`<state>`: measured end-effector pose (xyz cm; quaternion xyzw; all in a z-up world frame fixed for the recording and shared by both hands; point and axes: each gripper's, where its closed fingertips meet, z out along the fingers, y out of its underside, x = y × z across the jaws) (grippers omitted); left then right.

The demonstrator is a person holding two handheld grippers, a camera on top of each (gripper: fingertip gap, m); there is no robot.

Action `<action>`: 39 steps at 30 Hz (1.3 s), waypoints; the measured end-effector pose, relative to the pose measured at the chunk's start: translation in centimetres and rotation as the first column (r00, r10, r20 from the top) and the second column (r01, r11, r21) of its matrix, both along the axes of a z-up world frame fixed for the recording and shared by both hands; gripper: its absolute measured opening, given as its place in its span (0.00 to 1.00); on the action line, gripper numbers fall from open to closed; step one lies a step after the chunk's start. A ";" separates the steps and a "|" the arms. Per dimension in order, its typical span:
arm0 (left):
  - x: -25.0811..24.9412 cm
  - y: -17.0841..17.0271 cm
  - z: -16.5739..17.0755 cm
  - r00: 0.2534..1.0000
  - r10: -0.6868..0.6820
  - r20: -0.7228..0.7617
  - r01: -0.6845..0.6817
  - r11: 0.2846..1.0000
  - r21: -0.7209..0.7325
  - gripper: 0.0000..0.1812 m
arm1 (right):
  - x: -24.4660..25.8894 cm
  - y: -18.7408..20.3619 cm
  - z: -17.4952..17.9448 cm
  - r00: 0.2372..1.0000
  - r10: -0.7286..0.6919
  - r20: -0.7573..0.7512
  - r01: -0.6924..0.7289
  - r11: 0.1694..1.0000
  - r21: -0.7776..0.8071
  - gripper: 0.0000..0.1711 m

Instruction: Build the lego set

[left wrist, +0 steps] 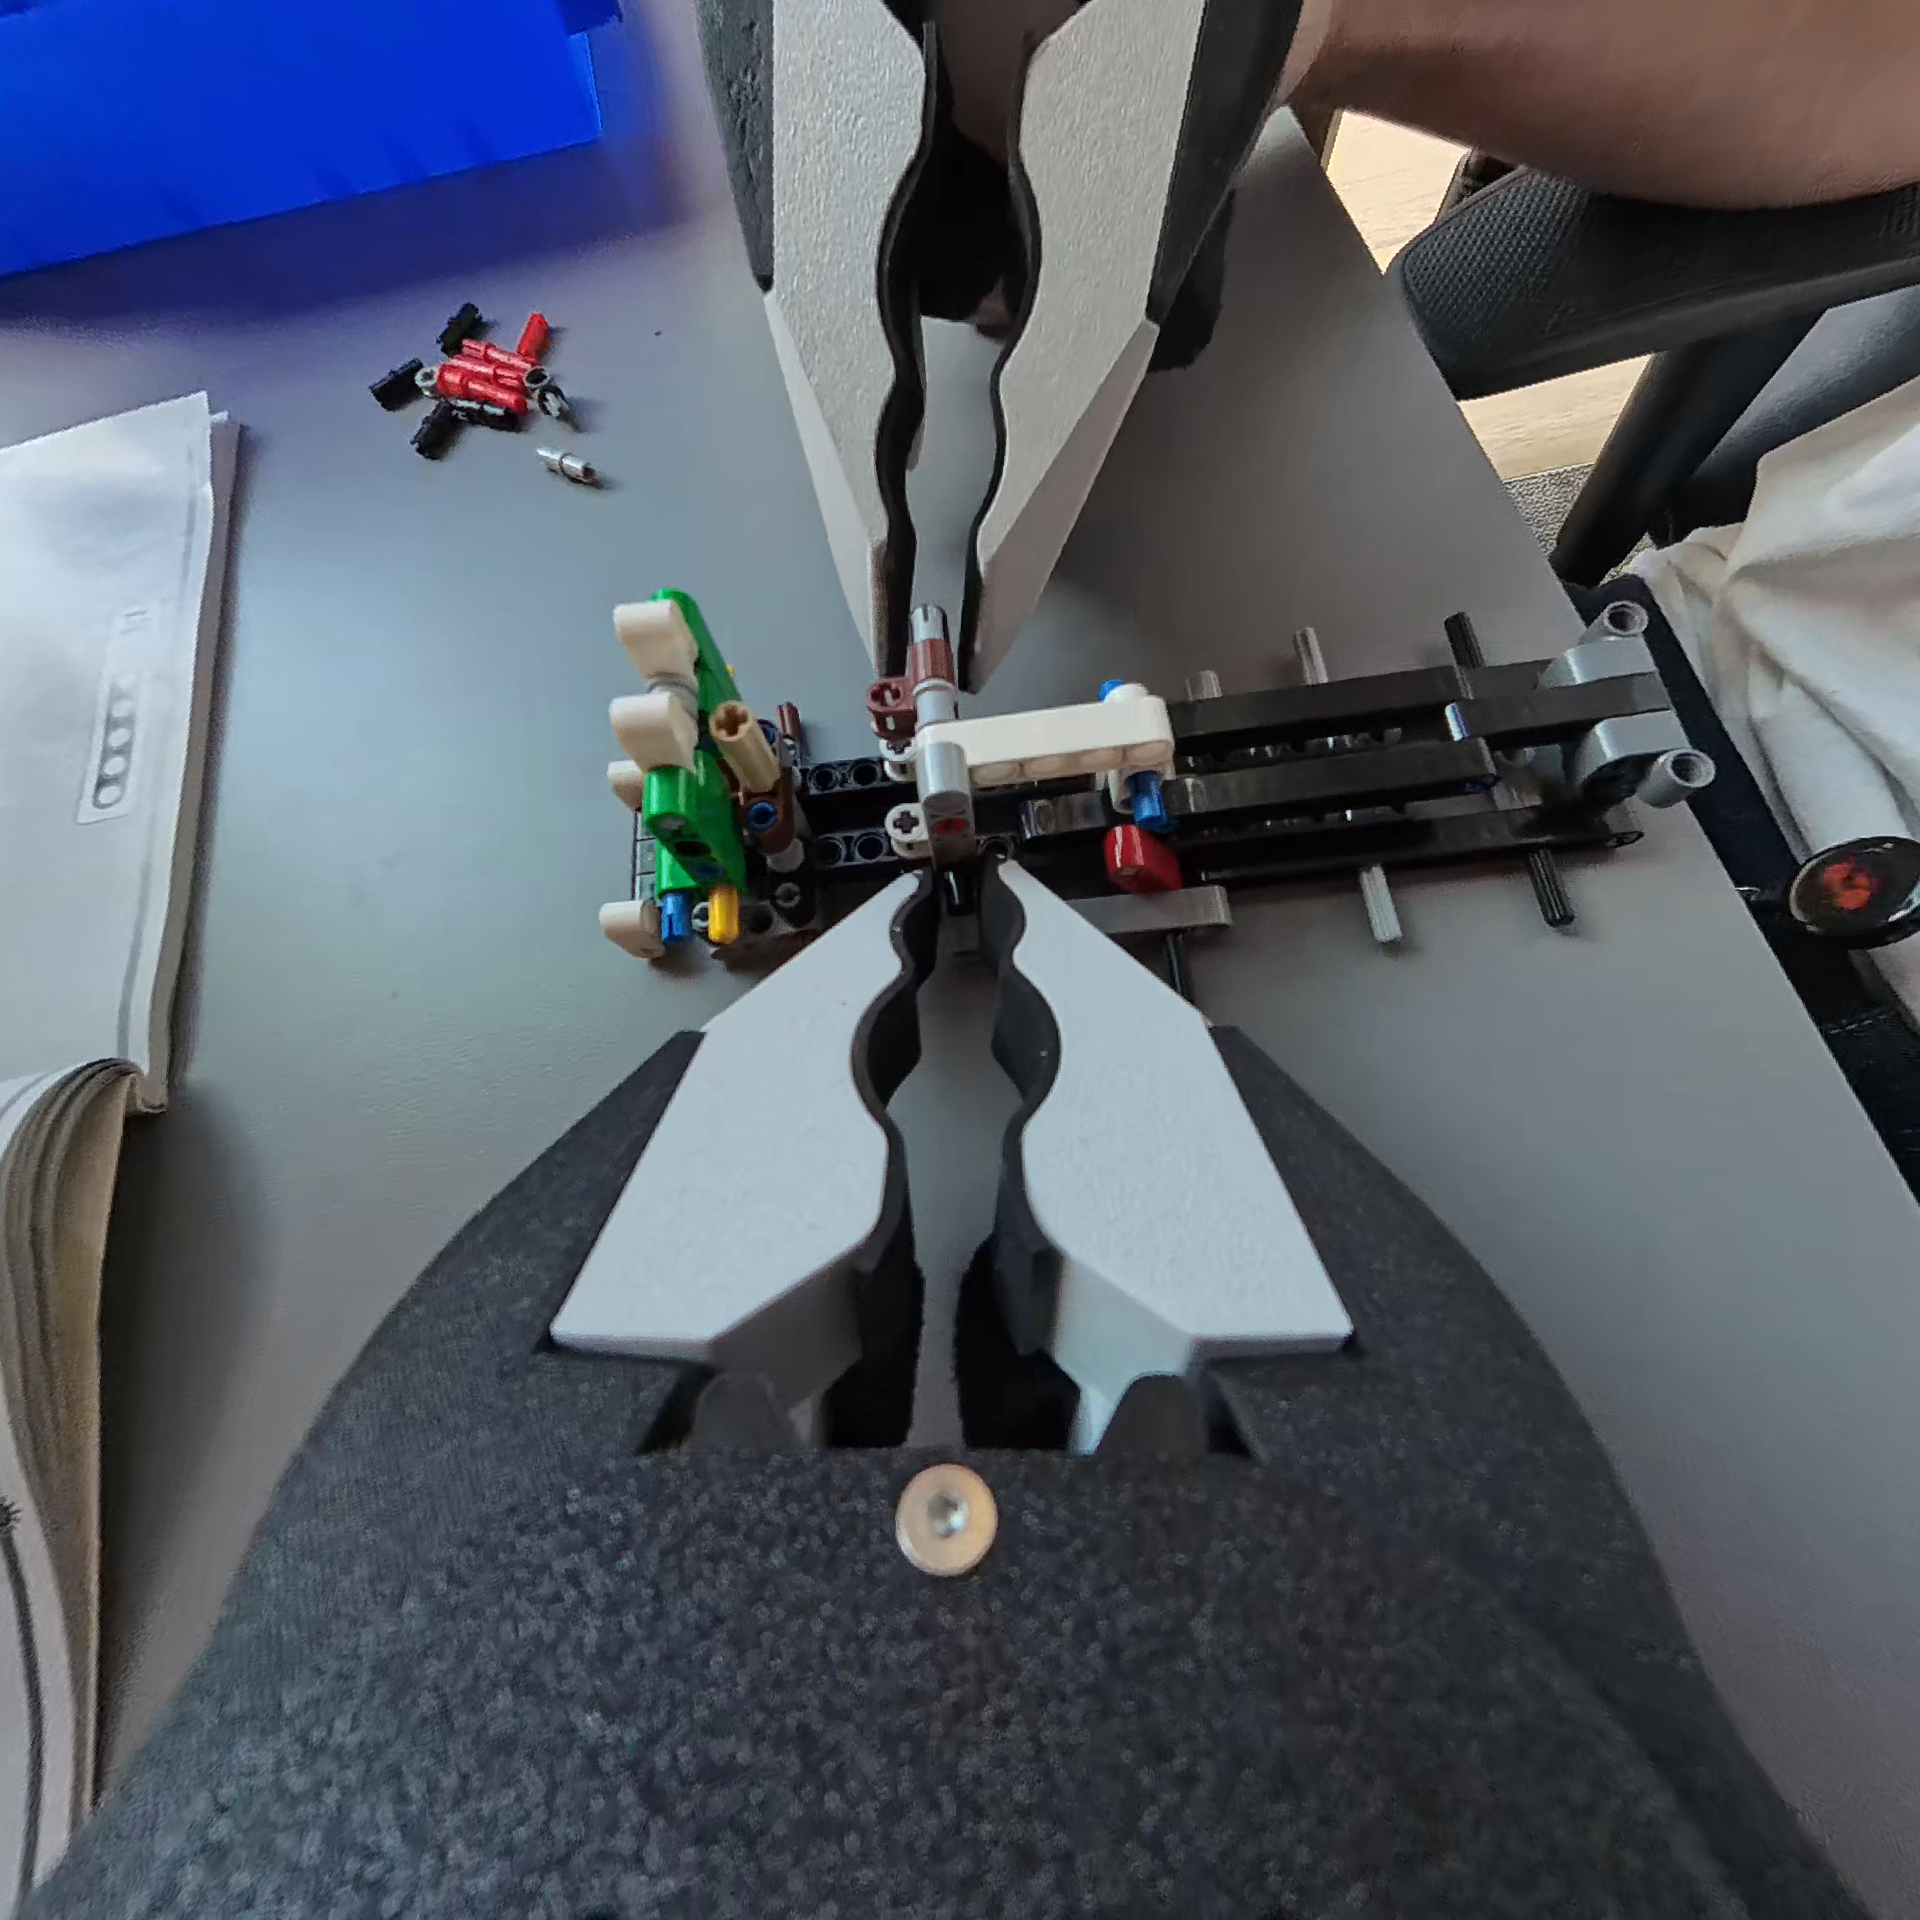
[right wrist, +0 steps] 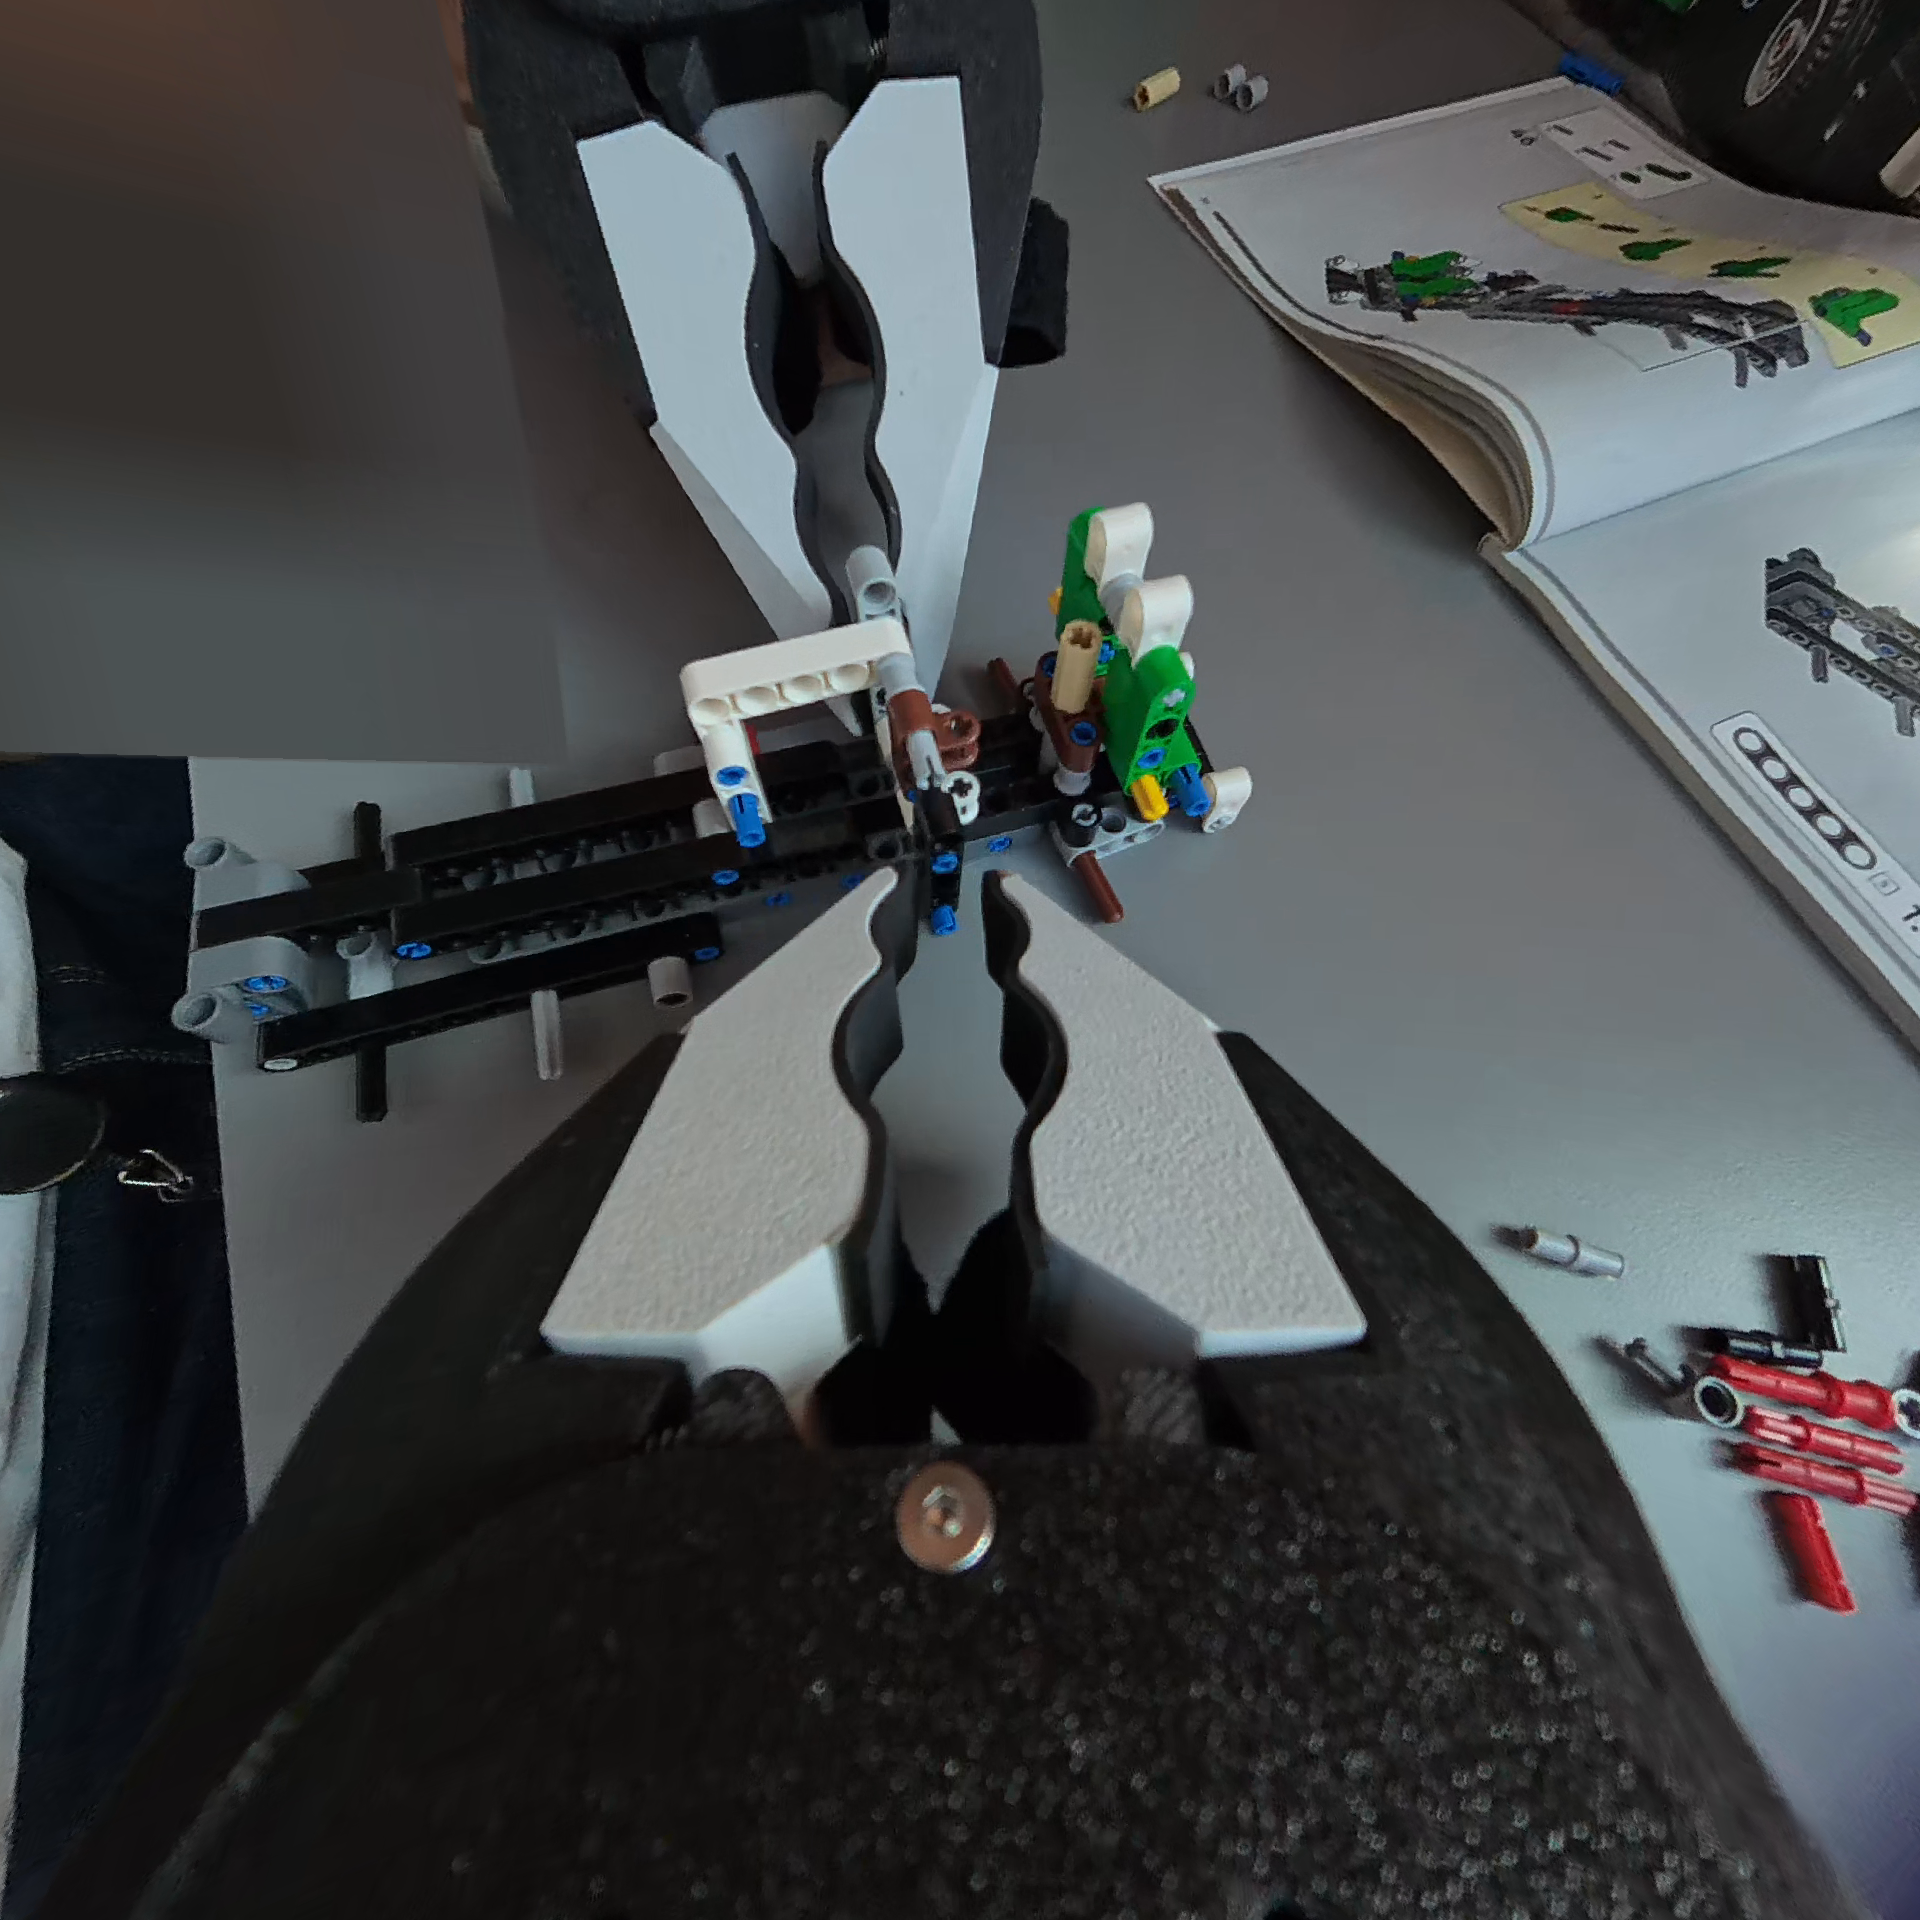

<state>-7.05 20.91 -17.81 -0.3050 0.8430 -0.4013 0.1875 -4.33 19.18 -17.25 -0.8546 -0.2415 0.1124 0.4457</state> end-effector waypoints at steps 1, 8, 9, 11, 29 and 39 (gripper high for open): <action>0.0 0.0 0.0 1.000 -0.001 -0.001 0.001 1.000 -0.001 0.03 | 0.1 -0.1 -0.2 1.000 -0.007 0.015 0.007 1.000 -0.003 0.06; -0.1 -0.2 -0.8 0.999 -0.002 -0.034 0.003 0.999 0.033 0.03 | -0.4 0.1 -0.9 0.998 0.028 0.049 -0.026 0.999 -0.040 0.04; -0.1 -0.1 -0.8 1.000 -0.001 -0.031 0.002 0.999 0.035 0.03 | -0.3 0.1 -0.9 0.998 0.026 0.055 -0.024 0.999 -0.036 0.04; -0.1 -0.1 -0.8 1.000 -0.002 -0.031 0.003 0.999 0.035 0.03 | -0.3 0.1 -0.9 0.998 0.029 0.049 -0.027 0.999 -0.039 0.04; 0.1 -0.5 -0.7 0.971 0.237 -0.024 -0.235 0.971 0.043 0.03 | -0.2 0.8 0.9 0.807 -0.542 -0.236 0.542 0.838 -0.070 0.16; 0.1 -0.8 -0.7 0.967 0.254 -0.026 -0.253 0.967 0.041 0.03 | -0.1 1.1 0.8 0.771 -0.608 -0.190 0.611 0.790 -0.047 0.14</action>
